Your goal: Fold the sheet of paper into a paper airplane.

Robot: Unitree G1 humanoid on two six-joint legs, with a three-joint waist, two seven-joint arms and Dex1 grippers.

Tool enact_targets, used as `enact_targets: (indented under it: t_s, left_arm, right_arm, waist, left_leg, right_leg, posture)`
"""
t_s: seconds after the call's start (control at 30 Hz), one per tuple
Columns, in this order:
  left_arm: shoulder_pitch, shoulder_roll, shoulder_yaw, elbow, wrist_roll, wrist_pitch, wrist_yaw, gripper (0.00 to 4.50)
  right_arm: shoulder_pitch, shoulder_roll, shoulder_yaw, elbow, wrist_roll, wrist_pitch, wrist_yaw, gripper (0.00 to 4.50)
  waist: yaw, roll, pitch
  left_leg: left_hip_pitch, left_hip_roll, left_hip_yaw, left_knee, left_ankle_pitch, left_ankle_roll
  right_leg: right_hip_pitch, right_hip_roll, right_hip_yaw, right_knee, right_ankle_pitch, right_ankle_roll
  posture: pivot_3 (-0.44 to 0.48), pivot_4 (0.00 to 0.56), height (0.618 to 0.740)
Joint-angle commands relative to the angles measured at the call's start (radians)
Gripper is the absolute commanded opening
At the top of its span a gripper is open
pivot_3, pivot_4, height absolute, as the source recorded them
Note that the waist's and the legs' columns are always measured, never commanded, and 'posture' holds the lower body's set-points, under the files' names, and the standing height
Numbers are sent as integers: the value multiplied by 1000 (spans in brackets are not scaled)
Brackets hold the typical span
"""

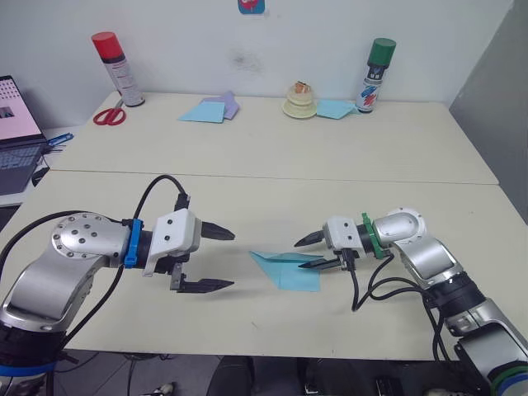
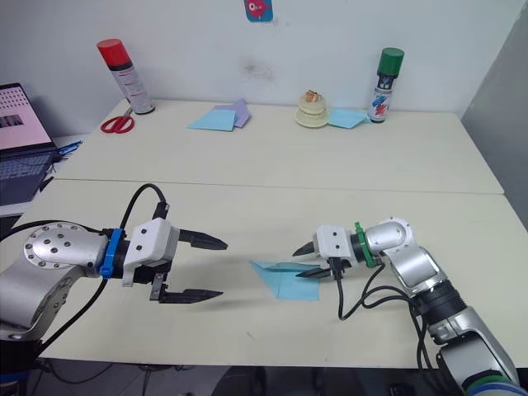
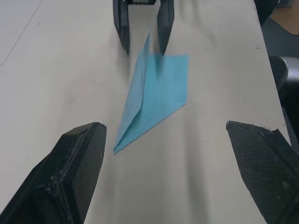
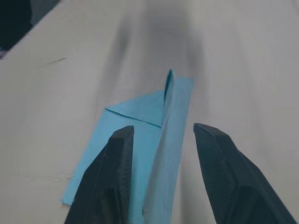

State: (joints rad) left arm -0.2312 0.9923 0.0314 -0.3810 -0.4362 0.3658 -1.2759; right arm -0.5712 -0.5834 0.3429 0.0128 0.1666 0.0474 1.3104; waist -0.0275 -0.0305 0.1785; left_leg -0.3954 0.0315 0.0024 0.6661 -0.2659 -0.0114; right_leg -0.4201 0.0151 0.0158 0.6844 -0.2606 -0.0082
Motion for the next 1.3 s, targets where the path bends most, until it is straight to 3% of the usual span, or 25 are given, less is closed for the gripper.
enact_targets:
  t_s: [0.03, 0.1, 0.2, 0.3, 0.43, 0.83, 0.97, 1.2, 1.3]
  left_arm:
    - [-11, 0, 0, -12, 6, -14, 7, 4500]
    - [-14, -3, -6, -8, 14, -20, 9, 4500]
    - [-30, -13, -23, 4, 25, -25, 11, 4500]
    - [-58, -27, -41, 25, 39, -38, 9, 4500]
    - [-87, -42, -55, 43, 48, -43, 10, 4500]
    - [-171, -108, -141, 57, 34, -6, -12, 4500]
    - [-218, -145, -208, 129, 93, -26, -9, 3258]
    - [-329, -343, -361, 436, 291, -234, 48, 1005]
    - [-362, -387, -389, 540, 339, -306, 45, 13]
  right_arm:
    - [-51, -36, -99, -232, 166, 222, -11, 1929]
    - [-68, -45, -123, -288, 219, 329, -38, 1929]
    - [-77, -28, -108, -269, 163, 360, -116, 1929]
    - [-58, -33, -20, -211, 17, 287, -160, 1317]
    - [0, -35, 45, -208, -43, 250, -161, 38]
    - [146, -12, 124, -135, -108, 188, -169, 38]
    - [149, -3, 125, -100, -132, 166, -176, 0]
    - [143, -6, 122, -78, -146, 140, -168, 0]
    - [141, -6, 121, -78, -151, 140, -167, 0]
  waist:
    - [0, 0, 0]
    - [-1, 0, 0]
    - [0, 0, 0]
    - [0, 0, 0]
    - [0, 0, 0]
    - [0, 0, 0]
    - [-1, 0, 0]
    - [2, 0, -1]
    - [0, -1, -1]
  left_leg:
    - [0, 0, 0, 0, 0, 0]
    - [0, 1, 0, 0, 0, 0]
    - [1, 0, -1, 0, 0, 0]
    - [1, 0, 0, 0, 0, 0]
    - [0, -1, 1, 1, 0, 0]
    - [-1, -1, 0, 1, 0, 0]
    - [0, -1, 0, 5, 0, 0]
    - [0, -2, 0, 10, 0, 0]
    - [0, -2, 0, 12, 0, 0]
  right_leg:
    - [0, 0, 0, 0, 0, -1]
    - [0, 0, 0, 0, 2, -3]
    - [1, 0, -1, 0, 1, -2]
    - [1, 0, 0, 1, 0, 0]
    - [0, 0, 0, 0, 0, 1]
    - [0, 0, 0, 0, 0, 1]
    - [0, 1, 0, 3, 0, 1]
    - [1, 2, 0, 8, 0, 1]
    - [1, 1, 1, 10, 0, 1]
  posture:
    - [0, 150, 729]
    - [0, 150, 729]
    - [0, 150, 729]
    - [0, 150, 729]
    - [0, 150, 729]
    - [0, 150, 729]
    - [0, 150, 729]
    - [0, 150, 729]
    - [0, 150, 729]
